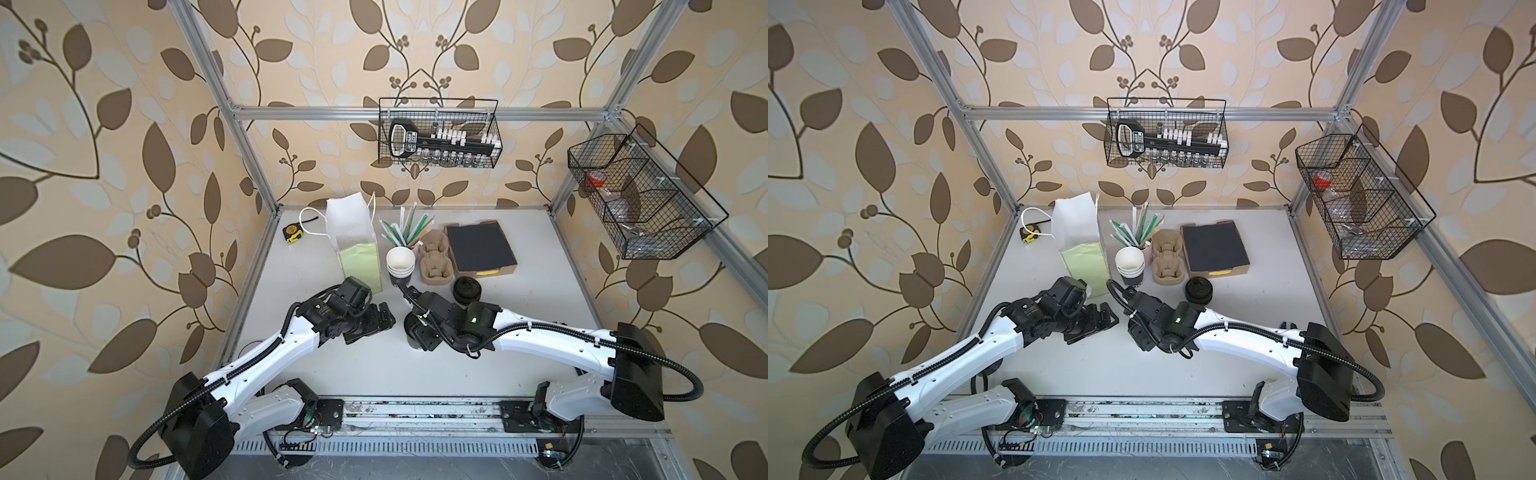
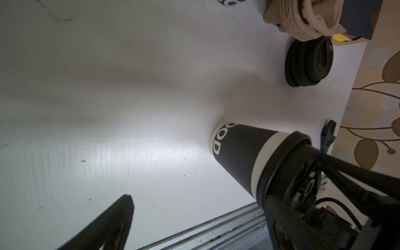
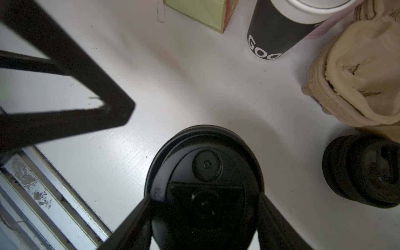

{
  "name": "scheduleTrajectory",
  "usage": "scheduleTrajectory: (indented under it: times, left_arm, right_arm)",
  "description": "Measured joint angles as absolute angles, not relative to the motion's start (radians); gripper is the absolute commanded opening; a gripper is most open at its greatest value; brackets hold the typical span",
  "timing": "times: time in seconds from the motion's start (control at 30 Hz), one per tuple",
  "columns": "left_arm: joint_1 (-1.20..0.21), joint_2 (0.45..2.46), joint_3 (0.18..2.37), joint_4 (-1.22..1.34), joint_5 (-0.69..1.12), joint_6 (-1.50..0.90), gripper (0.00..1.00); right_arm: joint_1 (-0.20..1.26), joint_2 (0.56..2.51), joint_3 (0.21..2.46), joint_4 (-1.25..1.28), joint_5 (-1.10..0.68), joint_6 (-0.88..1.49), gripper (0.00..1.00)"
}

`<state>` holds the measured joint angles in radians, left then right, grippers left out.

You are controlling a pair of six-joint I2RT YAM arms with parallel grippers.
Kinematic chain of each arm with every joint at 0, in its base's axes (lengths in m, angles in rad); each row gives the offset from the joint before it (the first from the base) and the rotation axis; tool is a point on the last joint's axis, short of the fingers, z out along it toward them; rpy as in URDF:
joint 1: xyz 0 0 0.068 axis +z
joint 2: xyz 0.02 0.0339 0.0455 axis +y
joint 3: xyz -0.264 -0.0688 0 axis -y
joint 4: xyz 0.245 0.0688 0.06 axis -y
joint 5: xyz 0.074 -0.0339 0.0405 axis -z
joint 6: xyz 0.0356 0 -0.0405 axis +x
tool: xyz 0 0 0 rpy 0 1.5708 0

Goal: Pack a coffee takeout order
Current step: Move the coffee cup to the bottom-center of the table, then close the lid on the coffee cup.

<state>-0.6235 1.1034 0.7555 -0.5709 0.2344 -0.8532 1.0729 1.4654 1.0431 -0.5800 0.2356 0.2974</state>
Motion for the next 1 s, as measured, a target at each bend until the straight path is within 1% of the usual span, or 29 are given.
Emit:
scheduleTrajectory:
  times: [0.2,0.4,0.77,1.0]
  left_arm:
    - [-0.644,1.199,0.756,-0.487,0.258,-0.901,0.97]
    - [-0.653,1.22,0.756,-0.445,0.249,-0.93,0.97]
    - [-0.656,1.196,0.73,-0.421,0.226,-0.952,0.96]
    - [-0.656,1.144,0.714,-0.462,0.199,-0.96,0.95]
  right_arm:
    - [1.085,1.47,1.042,-0.565,0.237,0.294,0.67]
    - [1.086,1.47,1.038,-0.559,0.239,0.295,0.67]
    - [1.094,1.469,1.026,-0.533,0.247,0.298,0.67]
    - [1.1,1.469,1.018,-0.513,0.247,0.299,0.68]
